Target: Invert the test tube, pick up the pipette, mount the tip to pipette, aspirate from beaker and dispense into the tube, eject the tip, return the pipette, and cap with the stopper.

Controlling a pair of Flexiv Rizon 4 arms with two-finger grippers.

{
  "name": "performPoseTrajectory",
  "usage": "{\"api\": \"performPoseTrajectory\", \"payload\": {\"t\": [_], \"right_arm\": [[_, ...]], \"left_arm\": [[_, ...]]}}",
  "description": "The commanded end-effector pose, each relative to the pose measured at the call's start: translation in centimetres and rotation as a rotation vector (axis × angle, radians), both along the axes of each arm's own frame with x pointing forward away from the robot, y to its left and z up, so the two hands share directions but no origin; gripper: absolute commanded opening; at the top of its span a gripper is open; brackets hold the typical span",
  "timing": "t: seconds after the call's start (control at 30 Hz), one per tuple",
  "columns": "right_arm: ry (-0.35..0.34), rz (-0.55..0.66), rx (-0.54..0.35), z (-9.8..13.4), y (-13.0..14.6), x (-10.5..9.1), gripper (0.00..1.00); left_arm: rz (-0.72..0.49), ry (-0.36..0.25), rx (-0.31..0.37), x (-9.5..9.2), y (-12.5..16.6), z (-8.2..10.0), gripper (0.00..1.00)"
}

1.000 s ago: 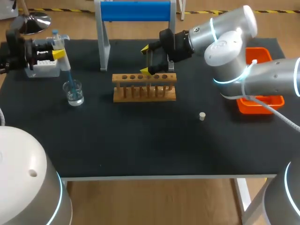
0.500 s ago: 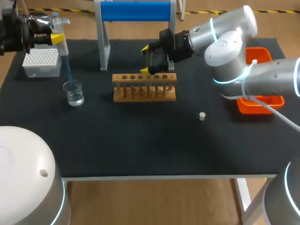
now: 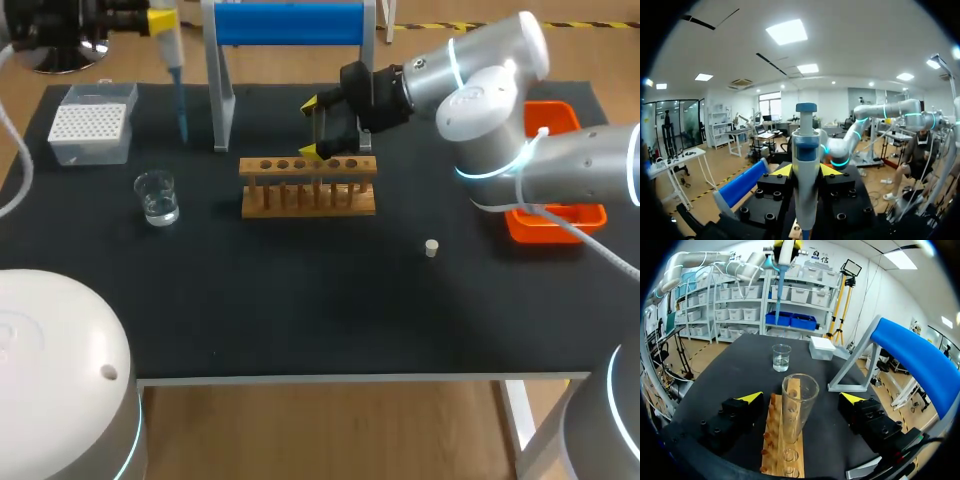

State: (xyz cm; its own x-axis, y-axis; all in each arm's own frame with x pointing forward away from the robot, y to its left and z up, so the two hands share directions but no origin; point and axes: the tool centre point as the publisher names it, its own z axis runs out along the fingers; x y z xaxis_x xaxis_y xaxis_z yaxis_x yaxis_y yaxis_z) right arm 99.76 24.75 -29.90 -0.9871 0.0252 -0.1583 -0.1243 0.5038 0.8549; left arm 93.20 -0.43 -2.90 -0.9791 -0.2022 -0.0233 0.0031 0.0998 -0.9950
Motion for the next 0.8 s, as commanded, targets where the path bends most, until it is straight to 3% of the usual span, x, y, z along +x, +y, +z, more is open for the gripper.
{"api": "performPoseTrajectory", "payload": {"t": [0.03, 0.33, 0.8], "right_arm": [[0.002, 0.003, -0.003, 0.1, -0.1, 0.0, 1.0], [0.002, 0.003, -0.003, 0.1, -0.1, 0.0, 1.0], [0.002, 0.003, -0.003, 0.1, -0.1, 0.0, 1.0]], "left_arm": [[-0.013, 0.016, 0.02, 0.7, -2.7, 2.6, 0.0], [-0.111, 0.031, -0.002, 2.4, -8.5, 6.2, 0.0], [-0.23, 0.035, -0.031, 4.6, -14.6, 6.9, 0.0]]}}
